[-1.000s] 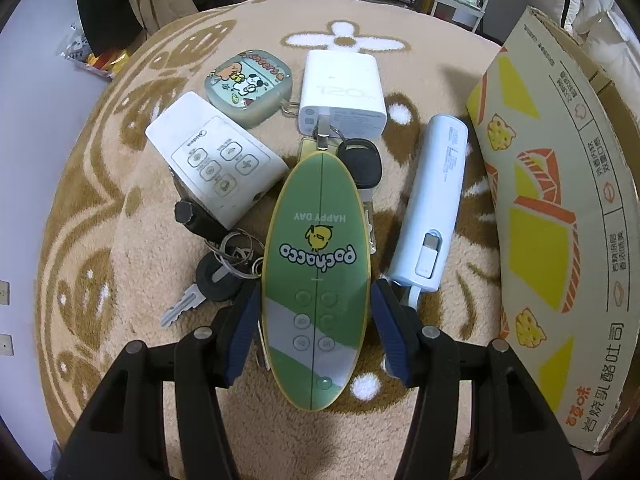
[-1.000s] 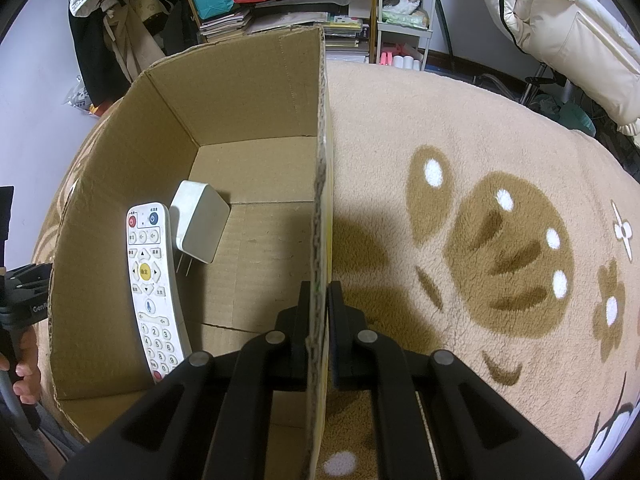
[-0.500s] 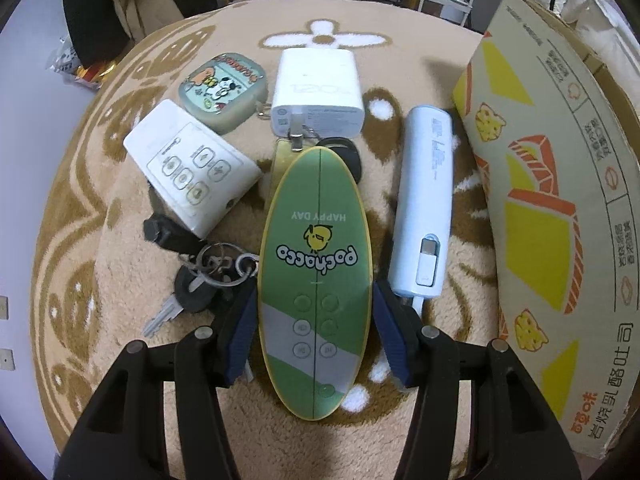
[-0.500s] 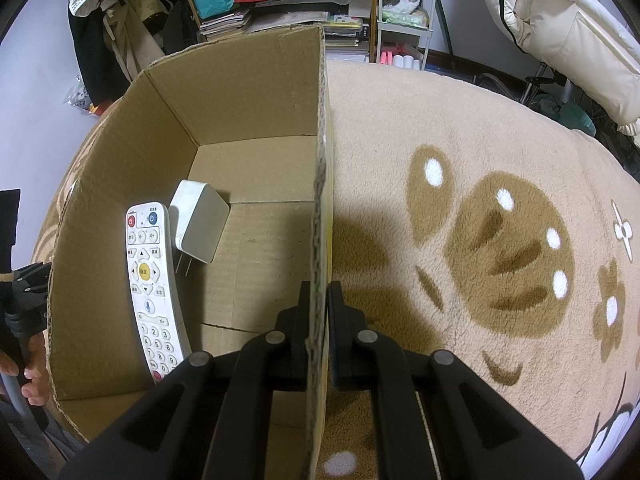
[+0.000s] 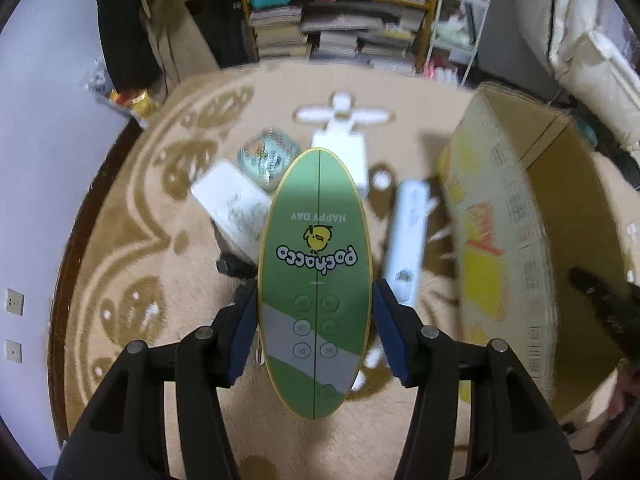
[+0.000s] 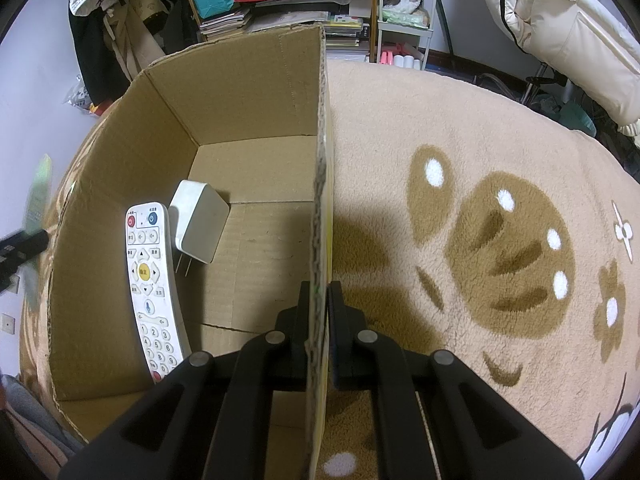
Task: Organize rigid objects
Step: 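Carry the surfboard keychain with the left gripper into the box and release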
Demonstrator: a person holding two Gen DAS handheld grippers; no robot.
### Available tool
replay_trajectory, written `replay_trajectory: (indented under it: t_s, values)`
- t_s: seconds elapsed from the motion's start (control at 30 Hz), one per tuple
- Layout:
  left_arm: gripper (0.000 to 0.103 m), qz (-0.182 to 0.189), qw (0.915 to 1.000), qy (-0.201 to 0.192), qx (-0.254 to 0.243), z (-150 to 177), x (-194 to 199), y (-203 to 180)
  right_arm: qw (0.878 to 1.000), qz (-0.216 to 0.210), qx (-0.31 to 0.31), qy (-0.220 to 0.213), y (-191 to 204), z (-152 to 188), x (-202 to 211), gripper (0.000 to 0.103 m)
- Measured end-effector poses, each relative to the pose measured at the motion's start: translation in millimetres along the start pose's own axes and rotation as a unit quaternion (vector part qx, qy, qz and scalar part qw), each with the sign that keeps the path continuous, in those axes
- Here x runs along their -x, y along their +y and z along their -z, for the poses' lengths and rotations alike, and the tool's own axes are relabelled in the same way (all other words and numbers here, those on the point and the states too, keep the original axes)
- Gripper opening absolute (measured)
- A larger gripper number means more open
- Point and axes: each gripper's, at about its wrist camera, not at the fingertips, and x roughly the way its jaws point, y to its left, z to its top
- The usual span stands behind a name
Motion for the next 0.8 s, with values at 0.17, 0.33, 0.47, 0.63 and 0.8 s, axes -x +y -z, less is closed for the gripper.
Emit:
replay_trajectory:
  t_s: [0.17,0.33,0.47,0.63,0.8]
  values:
    - [0.054,0.009,0.9994,-0.033,-0.002,-9.0,39.6,-18.2,1.000,0.000,0.000,0.000,0.1,1.3,0.2,0.007]
    - [0.054,0.018,0.9991,-0.039,-0.010,-6.1,59.4,-48.0,1.000,0.000,0.000,0.000,0.2,1.4,0.5,0.008]
    - [0.054,0.023,0.9977,-0.052,-0.037,-5.9,63.0,-75.1,1.000,0.000,0.000,0.000,0.1,0.6,0.2,0.008]
    - [0.054,0.033,0.9959,-0.053,-0.065,-10.5,60.6,-107.0,1.000,0.000,0.000,0.000,0.1,0.7,0.3,0.008]
    - [0.054,0.039,0.9955,-0.041,-0.076,-11.8,50.8,-127.0,1.000,0.000,0.000,0.001,0.0,1.0,0.6,0.008]
